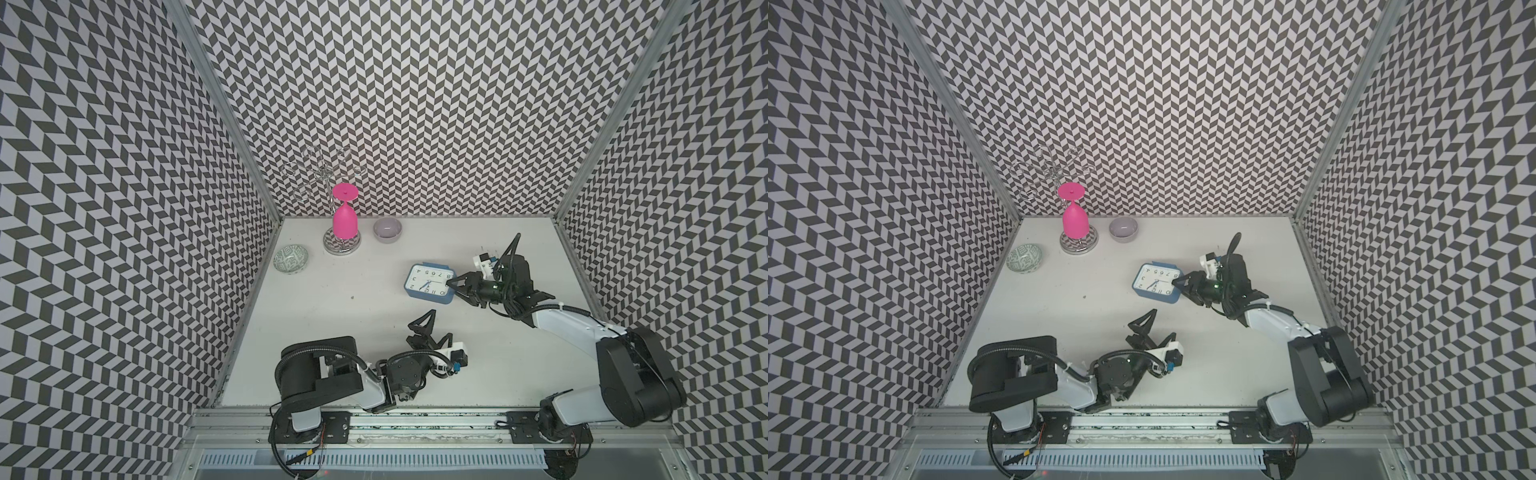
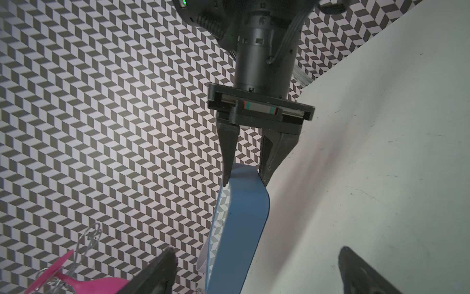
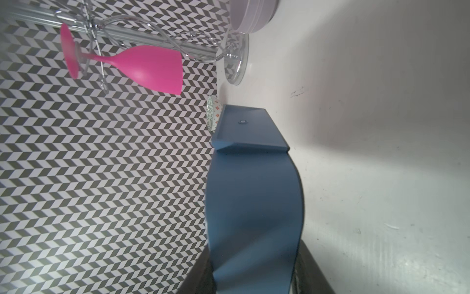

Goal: Insert the battery into the alarm
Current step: Adjust the alarm at the center of the board.

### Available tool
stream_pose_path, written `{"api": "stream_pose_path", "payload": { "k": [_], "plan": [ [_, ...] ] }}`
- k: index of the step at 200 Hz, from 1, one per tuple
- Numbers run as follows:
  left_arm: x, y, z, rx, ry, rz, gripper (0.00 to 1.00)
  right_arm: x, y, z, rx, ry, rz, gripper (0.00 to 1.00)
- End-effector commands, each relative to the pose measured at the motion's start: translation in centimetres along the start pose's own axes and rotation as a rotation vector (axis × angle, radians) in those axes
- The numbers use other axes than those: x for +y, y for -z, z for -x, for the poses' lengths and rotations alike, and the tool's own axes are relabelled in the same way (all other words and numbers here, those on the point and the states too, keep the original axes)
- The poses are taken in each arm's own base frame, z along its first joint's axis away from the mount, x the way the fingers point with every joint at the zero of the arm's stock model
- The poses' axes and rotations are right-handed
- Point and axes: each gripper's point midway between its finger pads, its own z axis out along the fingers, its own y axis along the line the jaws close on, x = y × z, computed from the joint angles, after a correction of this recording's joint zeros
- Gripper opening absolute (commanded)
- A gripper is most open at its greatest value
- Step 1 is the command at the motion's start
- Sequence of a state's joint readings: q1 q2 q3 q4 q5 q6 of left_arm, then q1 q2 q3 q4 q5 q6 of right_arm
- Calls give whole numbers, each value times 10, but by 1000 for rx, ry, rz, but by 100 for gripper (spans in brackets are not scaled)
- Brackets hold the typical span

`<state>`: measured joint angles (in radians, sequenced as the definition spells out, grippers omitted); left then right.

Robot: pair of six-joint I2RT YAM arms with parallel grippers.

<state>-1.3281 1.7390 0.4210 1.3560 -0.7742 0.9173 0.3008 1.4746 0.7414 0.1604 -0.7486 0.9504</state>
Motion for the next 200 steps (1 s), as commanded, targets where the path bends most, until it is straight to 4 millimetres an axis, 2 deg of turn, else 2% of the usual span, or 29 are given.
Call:
{"api": "stream_pose_path", "payload": {
  "k": [1, 47, 92, 122, 141, 166, 200],
  "plan": [
    [7, 6, 1, -1, 155, -20, 99, 5, -6, 16, -45, 86, 50, 30],
    [11, 10, -8, 3, 352, -162, 99, -20, -19, 15, -26, 56, 25, 30],
    [44, 8, -25, -23, 603, -185, 99, -43, -26, 12, -15, 25, -3, 31],
    [75, 11, -37, -97, 861, -232, 99, -49, -28, 9, 6, 2, 12, 40],
    [90, 13, -46, -112, 922, -210, 99, -52, -28, 10, 2, -4, 9, 46],
    [96, 14, -53, -113, 947, -210, 99, -52, -28, 10, 8, -8, 28, 53],
    [88, 16, -59, -94, 950, -230, 99, -51, -32, 11, 25, 10, 49, 58]
  ]
}}
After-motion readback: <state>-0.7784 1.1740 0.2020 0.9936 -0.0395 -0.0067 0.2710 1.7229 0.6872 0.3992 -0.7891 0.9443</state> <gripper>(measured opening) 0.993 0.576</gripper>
